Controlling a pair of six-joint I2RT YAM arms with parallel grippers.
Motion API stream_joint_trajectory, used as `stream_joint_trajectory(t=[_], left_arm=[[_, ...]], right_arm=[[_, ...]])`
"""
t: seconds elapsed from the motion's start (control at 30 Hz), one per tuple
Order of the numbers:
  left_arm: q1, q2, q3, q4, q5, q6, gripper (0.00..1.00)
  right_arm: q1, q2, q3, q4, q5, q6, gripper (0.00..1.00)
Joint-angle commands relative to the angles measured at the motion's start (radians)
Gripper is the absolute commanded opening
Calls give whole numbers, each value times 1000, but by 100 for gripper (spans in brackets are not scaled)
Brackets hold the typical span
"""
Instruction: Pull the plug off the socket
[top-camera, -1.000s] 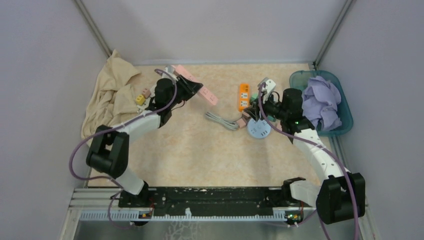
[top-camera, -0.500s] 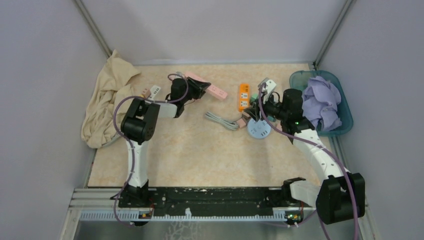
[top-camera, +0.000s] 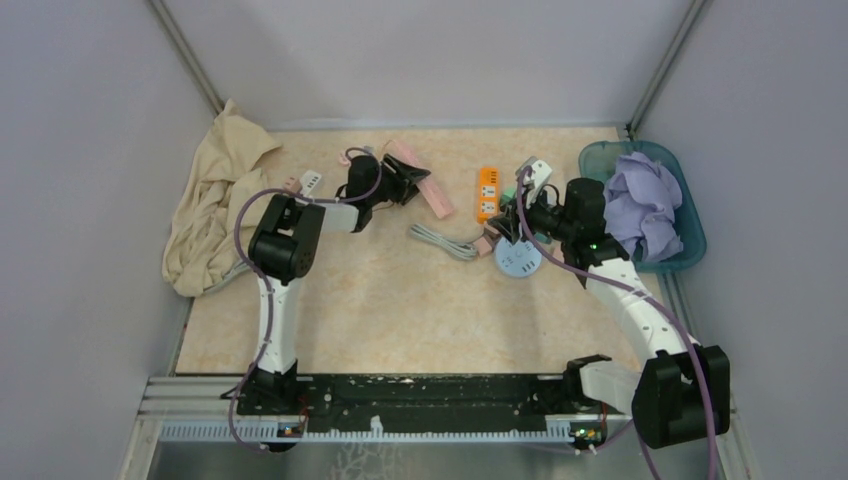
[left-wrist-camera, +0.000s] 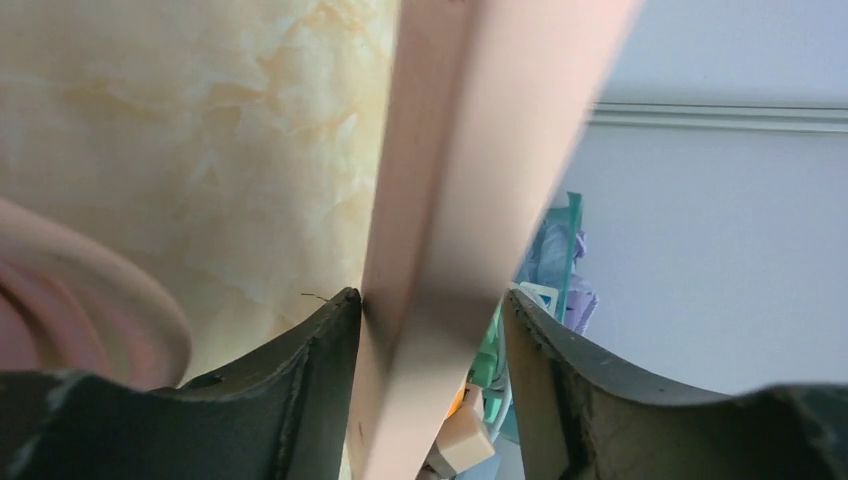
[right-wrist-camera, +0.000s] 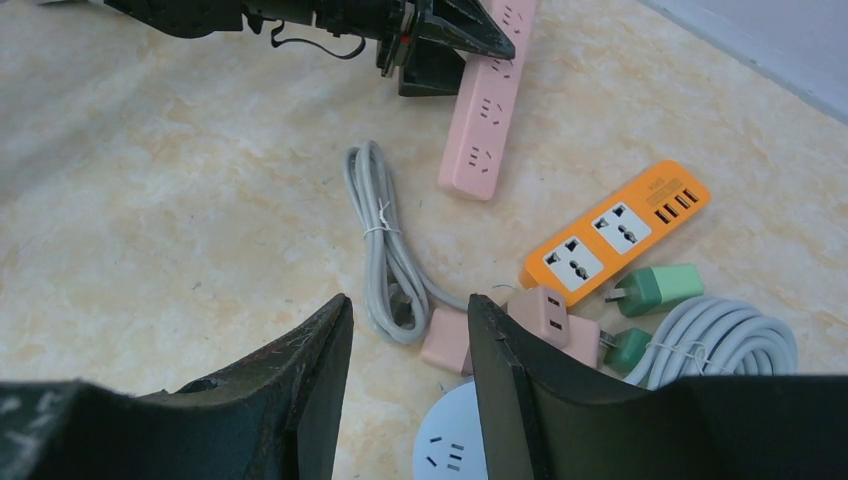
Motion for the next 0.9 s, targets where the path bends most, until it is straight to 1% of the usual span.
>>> stream_joint_trajectory(t=[0.0,0.03,0.13,0.3,0.4,0.5,0.6,0.77,0.87], left_arm=[[-5,-49,0,-66,42,60,62],[-4,-57,-11,-69,41,64,64],[-3,-88,-30,-105,32,89,72],[-4,-163,-73,-142,28,165,75],[-5,-233,-114,-160,18,248,75],[-5,-324,-178,-171,20,356,75],[-4,-445,-251,-217,4,499,75],[-5,-677,-396,-281,-70,753,75],[-2,-804,-481,-272,-122,864,77]], right_arm=[[-9,-29,6,45,-23,4,47],[-9,-28,7,43,-23,4,47],[-9,-30,7,43,-25,5,47],[-10,-31,6,43,-26,4,47],[-10,-32,6,42,-26,3,47],[-10,-36,6,40,-28,-3,47],[-11,-37,4,40,-34,-6,47],[-11,-37,3,39,-51,-8,46],[-11,-35,3,38,-57,-8,47]])
